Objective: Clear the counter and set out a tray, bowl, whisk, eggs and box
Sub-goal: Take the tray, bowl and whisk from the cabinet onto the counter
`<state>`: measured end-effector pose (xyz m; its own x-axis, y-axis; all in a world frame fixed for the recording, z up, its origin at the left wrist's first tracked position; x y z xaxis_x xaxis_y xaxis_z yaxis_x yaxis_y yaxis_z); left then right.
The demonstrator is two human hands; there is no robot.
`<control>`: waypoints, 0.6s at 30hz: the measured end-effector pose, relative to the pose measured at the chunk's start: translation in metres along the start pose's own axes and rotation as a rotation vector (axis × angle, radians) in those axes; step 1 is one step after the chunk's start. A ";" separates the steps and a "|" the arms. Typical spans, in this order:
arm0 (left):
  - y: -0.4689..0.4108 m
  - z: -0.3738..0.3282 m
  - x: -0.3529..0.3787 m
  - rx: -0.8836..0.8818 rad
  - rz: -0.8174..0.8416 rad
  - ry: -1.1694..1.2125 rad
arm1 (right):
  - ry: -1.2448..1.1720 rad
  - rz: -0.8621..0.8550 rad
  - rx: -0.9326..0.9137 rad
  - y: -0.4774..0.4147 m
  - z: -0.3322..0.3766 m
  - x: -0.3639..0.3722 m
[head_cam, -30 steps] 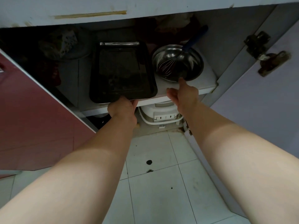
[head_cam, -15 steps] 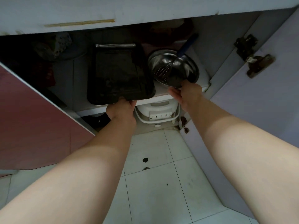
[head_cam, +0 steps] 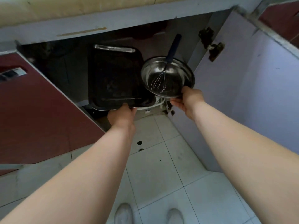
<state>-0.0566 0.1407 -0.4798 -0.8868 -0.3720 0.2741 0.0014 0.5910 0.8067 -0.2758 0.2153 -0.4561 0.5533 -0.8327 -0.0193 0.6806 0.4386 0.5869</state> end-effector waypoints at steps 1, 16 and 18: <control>0.001 0.001 -0.003 0.017 0.023 -0.032 | 0.003 0.003 0.009 0.005 -0.003 -0.003; 0.148 0.039 -0.080 0.003 -0.047 -0.226 | 0.118 -0.026 -0.024 0.116 -0.015 -0.093; 0.167 0.043 -0.088 -0.011 -0.030 -0.236 | 0.132 -0.016 -0.028 0.138 -0.010 -0.105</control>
<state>0.0021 0.3035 -0.3916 -0.9701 -0.2105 0.1212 -0.0223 0.5740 0.8186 -0.2353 0.3660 -0.3809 0.5991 -0.7891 -0.1359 0.7023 0.4363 0.5626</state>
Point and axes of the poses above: each hand's wrist, its own y-axis away from the middle knuckle, its own x-axis out of the palm, z = x × y, the point moved 9 cm from there along -y, towards the middle knuckle, and after that the axes turned 4 degrees about -x, right-handed, at the moved point
